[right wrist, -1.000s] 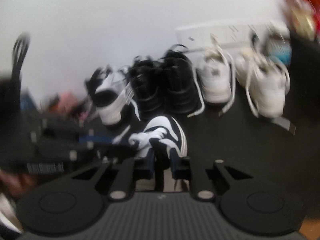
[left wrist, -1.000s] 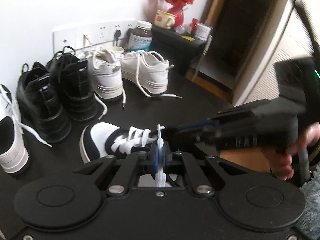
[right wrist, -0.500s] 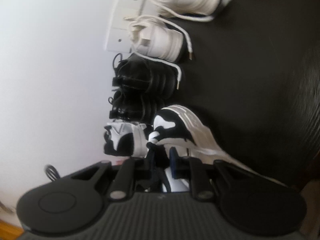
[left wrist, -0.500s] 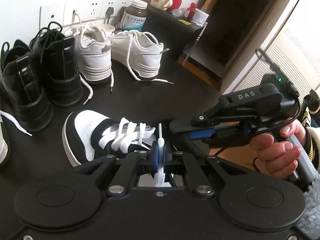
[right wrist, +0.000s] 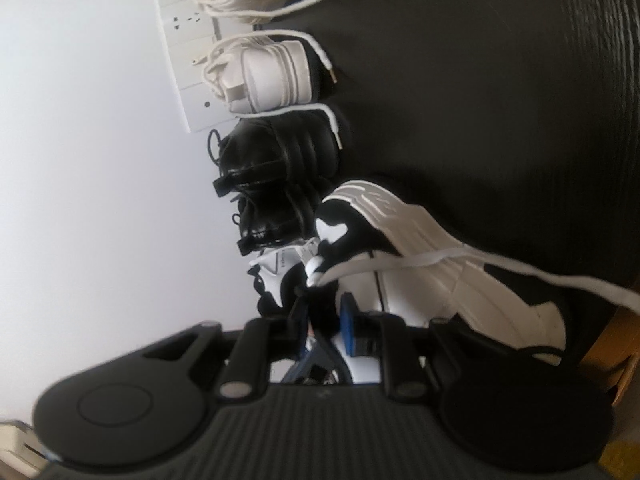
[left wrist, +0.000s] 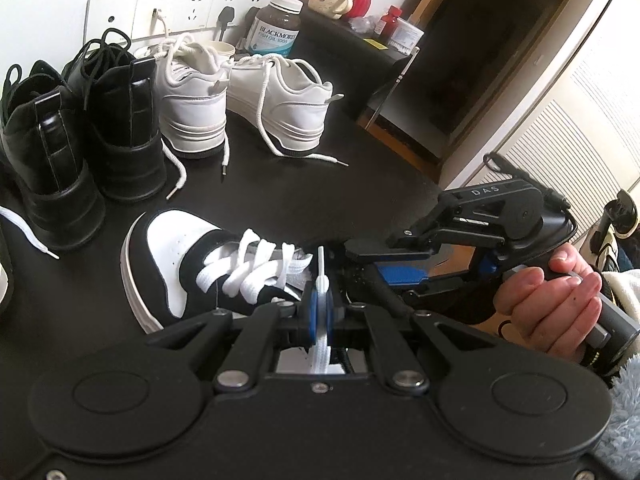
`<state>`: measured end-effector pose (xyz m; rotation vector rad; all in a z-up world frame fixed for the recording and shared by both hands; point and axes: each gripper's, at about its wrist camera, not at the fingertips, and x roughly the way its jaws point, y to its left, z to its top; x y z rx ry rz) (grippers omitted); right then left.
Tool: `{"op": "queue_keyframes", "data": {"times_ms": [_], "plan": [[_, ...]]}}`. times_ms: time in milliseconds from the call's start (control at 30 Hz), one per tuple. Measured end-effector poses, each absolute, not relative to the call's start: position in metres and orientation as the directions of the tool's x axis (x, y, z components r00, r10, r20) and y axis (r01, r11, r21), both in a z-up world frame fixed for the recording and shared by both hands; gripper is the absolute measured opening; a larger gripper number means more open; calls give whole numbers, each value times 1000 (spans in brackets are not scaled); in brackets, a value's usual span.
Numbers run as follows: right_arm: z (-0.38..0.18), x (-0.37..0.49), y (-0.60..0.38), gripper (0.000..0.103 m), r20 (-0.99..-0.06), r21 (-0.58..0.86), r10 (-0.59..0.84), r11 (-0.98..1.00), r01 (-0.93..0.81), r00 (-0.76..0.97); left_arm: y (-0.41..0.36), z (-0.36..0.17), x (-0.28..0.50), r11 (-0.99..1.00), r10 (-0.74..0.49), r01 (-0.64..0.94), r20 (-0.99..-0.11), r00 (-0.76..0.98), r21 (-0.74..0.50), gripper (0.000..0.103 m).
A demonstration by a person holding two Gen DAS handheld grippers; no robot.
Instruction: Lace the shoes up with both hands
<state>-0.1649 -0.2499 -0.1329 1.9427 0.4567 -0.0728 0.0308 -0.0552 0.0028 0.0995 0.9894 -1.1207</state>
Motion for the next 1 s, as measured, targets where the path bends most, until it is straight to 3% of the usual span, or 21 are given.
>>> {"op": "queue_keyframes", "data": {"times_ms": [200,367,467,567,767,933,967,1000], "plan": [[-122,-163,-253,28,-251,906,286,-266,328,925,-54,2,31,480,-703,782,-707,73,-397,4],[-132,-170,-258,20,-251,878,278,-339,339,927,-55,1,31,479,-699,783,-712,67,-397,4],[-111,-172,-259,20,-315,914,262,-176,366,912,-56,0,33,475,-698,784,-713,59,-400,4],[-68,-165,-255,21,-425,903,218,166,395,879,-57,0,34,475,-697,781,-715,53,-406,4],[2,-139,-204,22,-578,558,103,774,300,810,-58,-1,37,474,-695,780,-717,47,-408,4],[0,-130,-181,17,-645,393,26,868,303,764,-60,-3,36,476,-692,781,-720,50,-403,4],[-4,-132,-185,10,-638,434,37,842,319,769,-60,-3,36,476,-693,783,-719,53,-401,4],[-9,-136,-194,11,-620,509,62,791,341,782,-60,-3,35,475,-693,785,-719,55,-397,4]]}}
